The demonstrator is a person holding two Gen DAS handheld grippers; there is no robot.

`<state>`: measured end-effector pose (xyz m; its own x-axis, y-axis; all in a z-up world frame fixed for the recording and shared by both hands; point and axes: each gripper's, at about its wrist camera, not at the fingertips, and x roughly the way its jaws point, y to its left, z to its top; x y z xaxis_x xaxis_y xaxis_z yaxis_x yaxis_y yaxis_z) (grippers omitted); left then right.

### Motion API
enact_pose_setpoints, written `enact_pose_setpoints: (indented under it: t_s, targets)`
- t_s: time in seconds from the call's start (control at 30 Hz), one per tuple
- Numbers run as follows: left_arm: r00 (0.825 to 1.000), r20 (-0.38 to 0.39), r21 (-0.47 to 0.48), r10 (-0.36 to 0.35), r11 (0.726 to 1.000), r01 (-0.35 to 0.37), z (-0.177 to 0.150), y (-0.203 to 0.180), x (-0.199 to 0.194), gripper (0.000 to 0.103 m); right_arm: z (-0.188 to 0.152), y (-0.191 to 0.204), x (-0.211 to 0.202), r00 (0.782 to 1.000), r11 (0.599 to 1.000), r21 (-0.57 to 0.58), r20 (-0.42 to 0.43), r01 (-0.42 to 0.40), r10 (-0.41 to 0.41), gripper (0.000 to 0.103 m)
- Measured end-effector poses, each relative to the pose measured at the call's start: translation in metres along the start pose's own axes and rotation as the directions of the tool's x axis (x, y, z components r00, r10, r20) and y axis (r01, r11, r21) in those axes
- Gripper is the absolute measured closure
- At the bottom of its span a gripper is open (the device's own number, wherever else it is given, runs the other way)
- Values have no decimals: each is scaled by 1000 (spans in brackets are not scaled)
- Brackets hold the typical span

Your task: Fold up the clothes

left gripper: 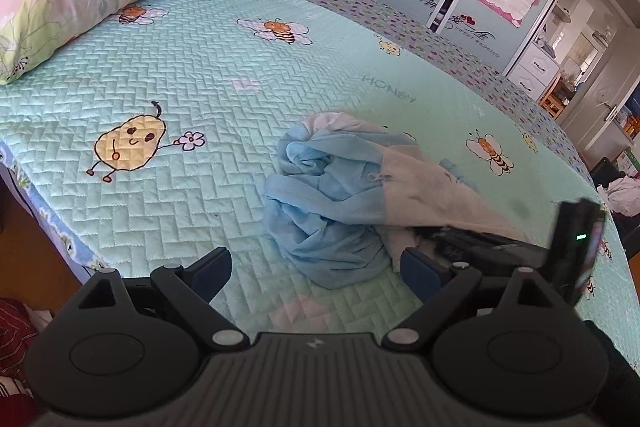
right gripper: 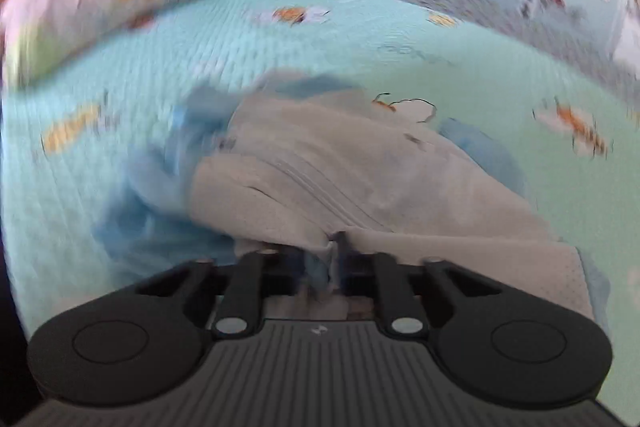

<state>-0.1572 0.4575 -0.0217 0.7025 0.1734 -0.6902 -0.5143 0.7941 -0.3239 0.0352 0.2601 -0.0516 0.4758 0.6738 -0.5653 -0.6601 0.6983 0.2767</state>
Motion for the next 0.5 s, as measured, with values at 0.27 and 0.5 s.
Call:
enact_pose_setpoints:
  t_s: [0.27, 0.5]
  targets:
    - [996, -61, -2, -71, 997, 71, -13, -19, 20, 9, -21, -39, -70, 995, 996, 92, 101, -3, -6, 95]
    - [980, -151, 62, -131, 988, 142, -34, -61, 42, 9, -84, -74, -115, 999, 986, 161, 12, 31, -34, 95]
